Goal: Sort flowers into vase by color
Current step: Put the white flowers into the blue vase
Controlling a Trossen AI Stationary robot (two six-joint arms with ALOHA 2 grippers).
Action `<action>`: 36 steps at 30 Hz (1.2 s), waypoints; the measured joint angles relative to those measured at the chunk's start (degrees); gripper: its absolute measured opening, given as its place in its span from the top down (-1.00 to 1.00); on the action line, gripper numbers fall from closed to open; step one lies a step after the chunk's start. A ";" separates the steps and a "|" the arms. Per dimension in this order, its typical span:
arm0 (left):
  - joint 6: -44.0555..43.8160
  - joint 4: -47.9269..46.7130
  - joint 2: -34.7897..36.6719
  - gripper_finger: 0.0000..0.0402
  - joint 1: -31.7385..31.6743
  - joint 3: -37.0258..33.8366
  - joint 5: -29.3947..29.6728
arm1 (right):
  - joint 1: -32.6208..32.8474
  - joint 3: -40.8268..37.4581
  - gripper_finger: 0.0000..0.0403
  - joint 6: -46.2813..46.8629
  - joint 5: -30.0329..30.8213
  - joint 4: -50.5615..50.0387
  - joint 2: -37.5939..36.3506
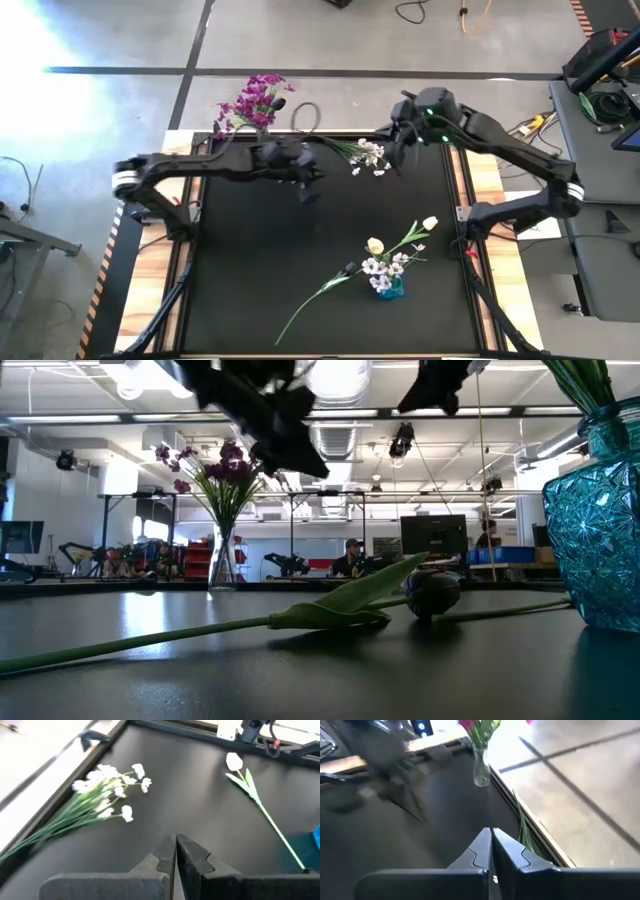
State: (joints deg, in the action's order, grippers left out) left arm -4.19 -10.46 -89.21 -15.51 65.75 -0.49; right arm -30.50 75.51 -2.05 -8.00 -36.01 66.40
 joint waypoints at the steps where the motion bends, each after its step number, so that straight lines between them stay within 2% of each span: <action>1: -0.44 0.07 2.34 1.00 -0.02 -1.54 0.62 | -1.38 0.32 0.95 -0.14 -1.11 0.00 1.28; 6: -2.22 0.28 13.33 1.00 -0.61 -8.77 1.42 | -8.96 1.36 0.82 -1.09 -6.80 -0.11 7.07; 12: -5.96 -1.01 22.74 1.00 -1.44 -15.97 1.57 | -15.48 1.68 0.49 -5.41 -8.94 -4.62 15.46; 16: -7.37 -1.24 26.11 1.00 -1.64 -19.09 1.57 | -16.35 1.31 0.24 -9.90 -11.77 -7.27 21.72; 23: -9.42 -1.40 28.19 1.00 -1.64 -20.33 1.51 | -16.60 0.80 -0.08 -14.15 -11.97 -6.60 30.38; 29: -9.44 -1.45 28.24 1.00 -1.64 -20.33 1.42 | -16.70 0.70 -0.17 -15.95 -11.41 -3.17 36.34; 36: -9.44 -2.70 28.24 1.00 -1.62 -19.31 1.35 | -16.76 0.61 -0.07 -17.12 -8.40 -0.59 41.52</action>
State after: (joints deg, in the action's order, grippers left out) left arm -13.63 -13.16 -60.97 -17.12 46.44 0.86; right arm -47.27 76.12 -19.17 -16.40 -36.59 107.91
